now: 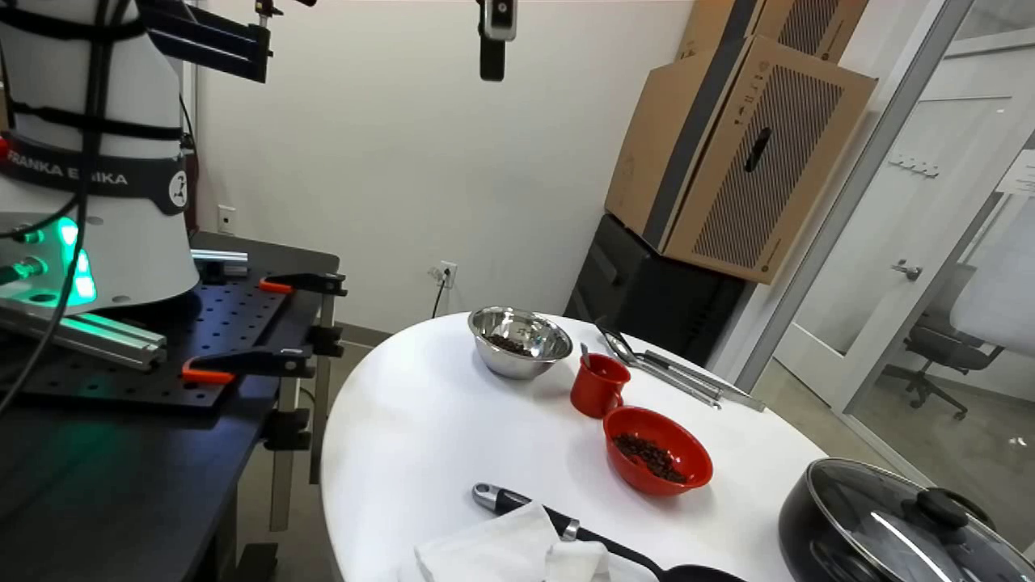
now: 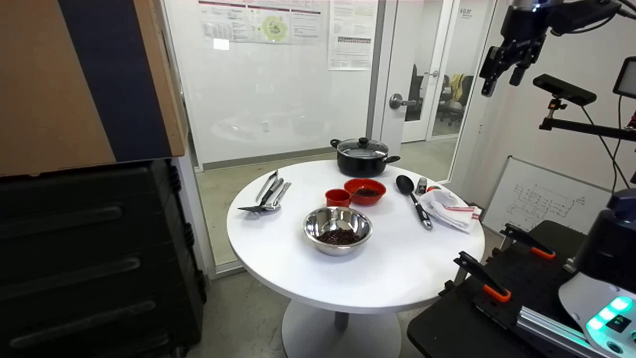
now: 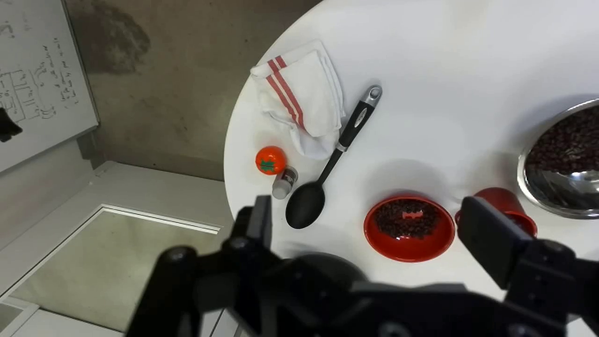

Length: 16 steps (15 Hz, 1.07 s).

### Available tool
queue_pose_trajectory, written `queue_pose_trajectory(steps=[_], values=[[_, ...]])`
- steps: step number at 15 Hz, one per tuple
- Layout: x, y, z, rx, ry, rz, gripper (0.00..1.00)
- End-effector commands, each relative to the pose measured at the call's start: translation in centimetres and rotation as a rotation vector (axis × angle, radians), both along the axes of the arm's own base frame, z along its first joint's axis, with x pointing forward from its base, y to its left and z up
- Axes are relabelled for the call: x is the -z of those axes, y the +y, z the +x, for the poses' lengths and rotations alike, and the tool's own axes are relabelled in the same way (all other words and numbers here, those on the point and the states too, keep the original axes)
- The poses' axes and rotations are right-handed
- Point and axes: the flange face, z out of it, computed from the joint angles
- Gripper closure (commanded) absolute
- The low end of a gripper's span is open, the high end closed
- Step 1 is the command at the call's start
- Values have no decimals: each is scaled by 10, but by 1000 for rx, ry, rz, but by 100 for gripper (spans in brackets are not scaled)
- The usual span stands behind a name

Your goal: Put the tomato in the red bowl

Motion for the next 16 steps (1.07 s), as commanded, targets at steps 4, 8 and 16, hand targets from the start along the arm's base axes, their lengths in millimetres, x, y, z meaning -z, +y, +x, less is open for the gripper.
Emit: queue_pose_trajectory(steps=[4,8,16], values=[[-4,-22,36,189,-74,71,0],[6,-64,80,381,-164,105,0],[68,-160,170,811,-164,154,0]])
